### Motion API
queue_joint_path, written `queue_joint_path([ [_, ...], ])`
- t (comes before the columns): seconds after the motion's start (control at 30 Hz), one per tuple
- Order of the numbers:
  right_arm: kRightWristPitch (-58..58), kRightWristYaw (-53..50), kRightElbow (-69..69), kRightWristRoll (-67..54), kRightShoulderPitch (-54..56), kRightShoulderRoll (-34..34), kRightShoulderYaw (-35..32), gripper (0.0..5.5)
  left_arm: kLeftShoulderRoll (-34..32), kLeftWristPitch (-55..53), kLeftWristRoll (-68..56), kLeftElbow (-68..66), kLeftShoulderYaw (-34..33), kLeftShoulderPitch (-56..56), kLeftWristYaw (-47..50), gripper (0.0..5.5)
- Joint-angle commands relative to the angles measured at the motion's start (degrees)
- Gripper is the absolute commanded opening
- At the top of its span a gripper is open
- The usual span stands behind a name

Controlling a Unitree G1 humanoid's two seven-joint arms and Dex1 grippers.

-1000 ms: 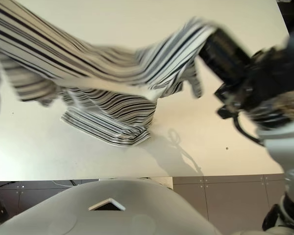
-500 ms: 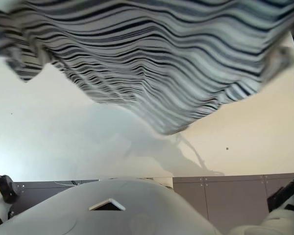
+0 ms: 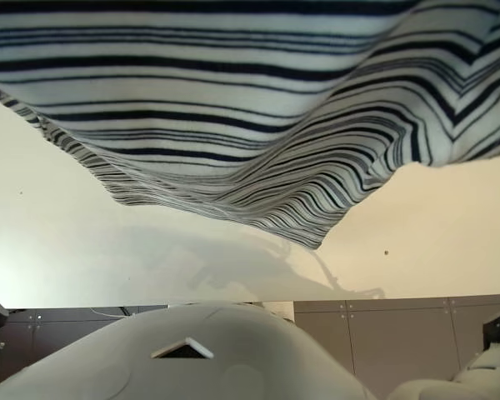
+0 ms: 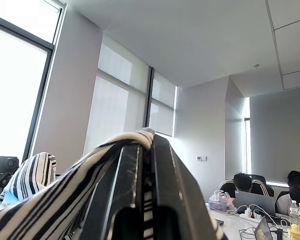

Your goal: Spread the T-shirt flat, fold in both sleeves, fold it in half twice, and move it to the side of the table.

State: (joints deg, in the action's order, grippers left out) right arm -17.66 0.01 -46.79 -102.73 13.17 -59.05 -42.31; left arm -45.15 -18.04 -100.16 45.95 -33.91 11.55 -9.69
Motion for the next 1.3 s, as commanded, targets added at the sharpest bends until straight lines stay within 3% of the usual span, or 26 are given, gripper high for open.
queue_joint_path([
  [0.03,-2.93,1.86,0.31,2.88,-3.98,1.46,1.56,0.1,0.17,-2.54,2.45,-0.18,1.37,-4.51,-1.43,0.12],
  [0.17,-6.76,11.9,5.73,22.81,-16.3,7.9,15.36,0.1,5.87,-6.04,19.7,-3.78,14.89,-16.81,-9.59,0.12],
  [0.23,-6.39,15.09,9.98,33.51,-17.71,11.88,25.38,0.1,8.45,-5.74,28.81,-8.29,22.22,-19.75,-14.47,0.12],
  [0.37,-4.0,16.23,23.66,49.32,-9.31,21.34,37.71,0.1,14.48,-2.16,44.91,-28.44,32.5,-6.9,-22.06,0.12],
  [0.6,-0.27,19.79,52.69,65.86,13.93,31.98,43.07,0.1,21.41,4.99,61.08,-58.53,35.25,15.24,-29.67,0.12],
  [0.73,12.51,14.37,90.02,81.74,29.75,38.86,46.06,0.1,26.23,14.07,74.05,-91.78,35.4,32.84,-20.4,0.12],
  [0.87,18.58,7.11,111.99,89.55,37.16,43.55,46.74,0.95,31.11,20.76,82.86,-111.66,37.36,39.6,-12.31,0.9],
  [1.07,21.35,0.01,121.65,95.1,39.22,45.41,43.81,1.87,32.16,21.31,90.0,-121.54,34.93,41.44,0.3,1.67],
  [1.17,22.78,-1.82,121.85,100.99,39.02,44.24,46.37,2.29,30.0,22.02,92.56,-121.95,33.66,41.09,4.96,2.02],
  [1.3,28.47,5.44,118.6,109.6,35.39,42.2,52.6,2.37,31.74,32.97,95.36,-113.66,37.96,34.33,-17.32,2.17],
])
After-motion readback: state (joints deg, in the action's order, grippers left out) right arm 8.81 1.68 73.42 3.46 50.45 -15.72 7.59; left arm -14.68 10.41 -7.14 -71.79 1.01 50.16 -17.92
